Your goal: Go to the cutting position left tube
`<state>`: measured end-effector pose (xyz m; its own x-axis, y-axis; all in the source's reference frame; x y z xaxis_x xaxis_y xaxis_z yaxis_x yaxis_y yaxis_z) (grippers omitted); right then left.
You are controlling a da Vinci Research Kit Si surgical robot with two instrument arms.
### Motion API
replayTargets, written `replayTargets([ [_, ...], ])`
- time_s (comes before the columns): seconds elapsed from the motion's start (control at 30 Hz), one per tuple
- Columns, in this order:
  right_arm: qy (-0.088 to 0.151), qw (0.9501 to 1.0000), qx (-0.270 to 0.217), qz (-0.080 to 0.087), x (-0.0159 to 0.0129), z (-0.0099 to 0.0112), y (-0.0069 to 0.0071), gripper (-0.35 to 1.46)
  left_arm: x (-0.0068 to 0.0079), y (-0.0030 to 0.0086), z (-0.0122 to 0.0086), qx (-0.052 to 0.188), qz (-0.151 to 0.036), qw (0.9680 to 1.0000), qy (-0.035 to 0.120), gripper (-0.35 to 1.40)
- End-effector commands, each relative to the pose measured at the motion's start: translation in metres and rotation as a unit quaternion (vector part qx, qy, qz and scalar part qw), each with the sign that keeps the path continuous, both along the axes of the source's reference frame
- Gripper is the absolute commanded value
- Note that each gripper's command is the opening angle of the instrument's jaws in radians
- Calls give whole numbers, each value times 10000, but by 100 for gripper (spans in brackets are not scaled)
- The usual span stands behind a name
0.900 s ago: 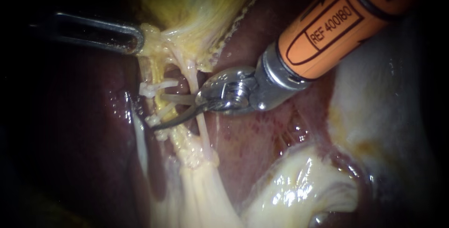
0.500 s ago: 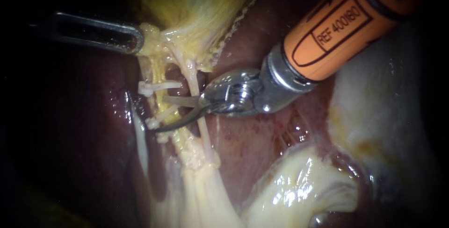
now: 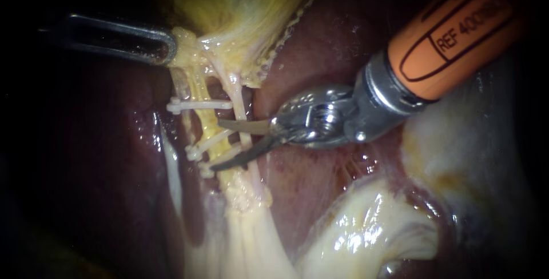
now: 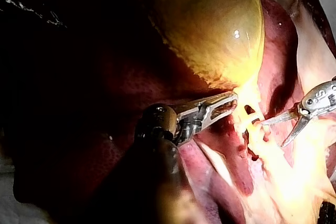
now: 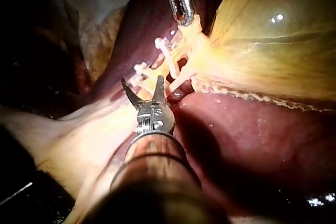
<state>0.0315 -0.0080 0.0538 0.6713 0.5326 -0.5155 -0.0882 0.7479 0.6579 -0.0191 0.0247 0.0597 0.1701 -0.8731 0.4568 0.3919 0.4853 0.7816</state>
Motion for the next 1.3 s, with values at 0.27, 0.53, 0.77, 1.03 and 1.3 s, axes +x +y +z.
replayTargets([
  [0.27,-10,10000,9,12,-2,6,4,85,0,0,0,26,-12,10000,-2,-35],
  [0.53,-36,10000,-9,51,-2,26,12,85,0,0,0,26,-11,10000,-2,-35],
  [0.77,-17,9999,11,123,0,45,19,87,0,-1,0,51,-25,10000,-3,-35],
  [1.03,513,9981,337,30,7,62,28,90,0,-1,0,50,-26,10000,-2,-35],
  [1.3,1376,9892,496,-77,23,74,29,80,0,-1,0,50,-27,10000,-1,-35],
])
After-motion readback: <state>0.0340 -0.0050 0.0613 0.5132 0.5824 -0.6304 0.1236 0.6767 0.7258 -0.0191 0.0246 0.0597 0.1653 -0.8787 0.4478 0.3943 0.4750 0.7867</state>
